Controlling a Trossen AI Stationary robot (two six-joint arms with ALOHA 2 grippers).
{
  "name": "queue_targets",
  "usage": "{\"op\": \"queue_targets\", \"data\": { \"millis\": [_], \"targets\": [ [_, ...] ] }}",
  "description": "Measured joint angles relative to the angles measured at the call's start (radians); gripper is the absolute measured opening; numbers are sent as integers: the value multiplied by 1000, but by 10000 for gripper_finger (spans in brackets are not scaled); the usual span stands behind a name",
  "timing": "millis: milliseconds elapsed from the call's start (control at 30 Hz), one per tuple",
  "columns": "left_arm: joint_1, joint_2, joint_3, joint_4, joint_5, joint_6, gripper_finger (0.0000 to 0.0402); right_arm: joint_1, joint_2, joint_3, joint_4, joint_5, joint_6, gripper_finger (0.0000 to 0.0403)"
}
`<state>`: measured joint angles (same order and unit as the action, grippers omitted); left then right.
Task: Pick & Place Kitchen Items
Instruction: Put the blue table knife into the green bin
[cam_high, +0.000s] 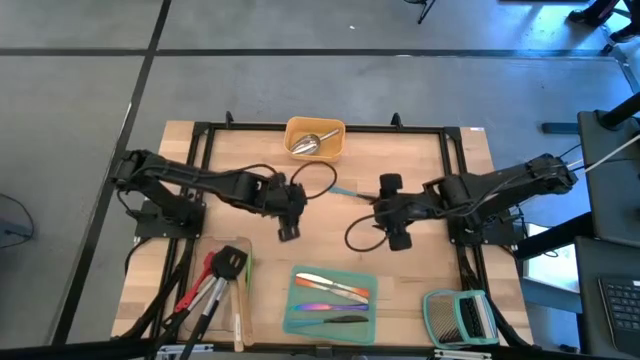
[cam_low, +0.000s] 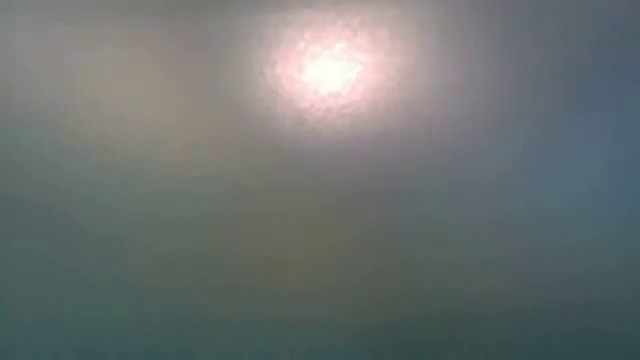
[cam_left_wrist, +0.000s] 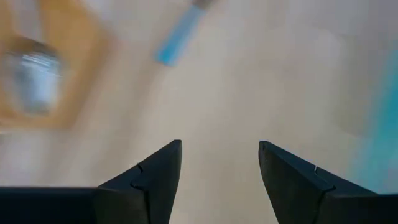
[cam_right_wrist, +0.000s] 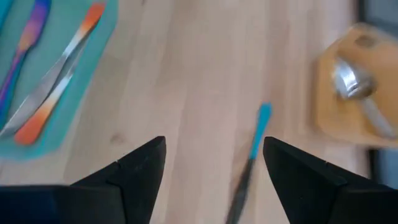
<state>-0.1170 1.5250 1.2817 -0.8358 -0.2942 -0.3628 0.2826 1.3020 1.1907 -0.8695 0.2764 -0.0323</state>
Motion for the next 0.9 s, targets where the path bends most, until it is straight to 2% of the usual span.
{"op": "queue_targets", "data": {
  "millis": [200,300,367,433,500,600,733,900],
  "targets": [
    [10,0,-30,85,-335,151,210,-12,0,-78,1,-52,-23,272],
    [29,-1,-82,259,-365,286,210,-32,1,-141,46,-50,-79,272],
    [54,0,-136,395,-293,388,210,-63,0,-169,99,-60,-98,272],
    [84,0,-193,516,-169,465,210,-112,0,-204,132,-120,-132,272],
    [121,0,-253,626,-45,497,210,-177,0,-241,182,-222,-169,272],
    [177,0,-322,786,76,495,210,-279,0,-311,292,-403,-222,272],
    [230,4,-382,954,188,457,210,-384,0,-401,422,-540,-271,272],
    [274,51,-440,1184,212,454,210,-477,-12,-491,606,-553,-317,272]
  ]
}}
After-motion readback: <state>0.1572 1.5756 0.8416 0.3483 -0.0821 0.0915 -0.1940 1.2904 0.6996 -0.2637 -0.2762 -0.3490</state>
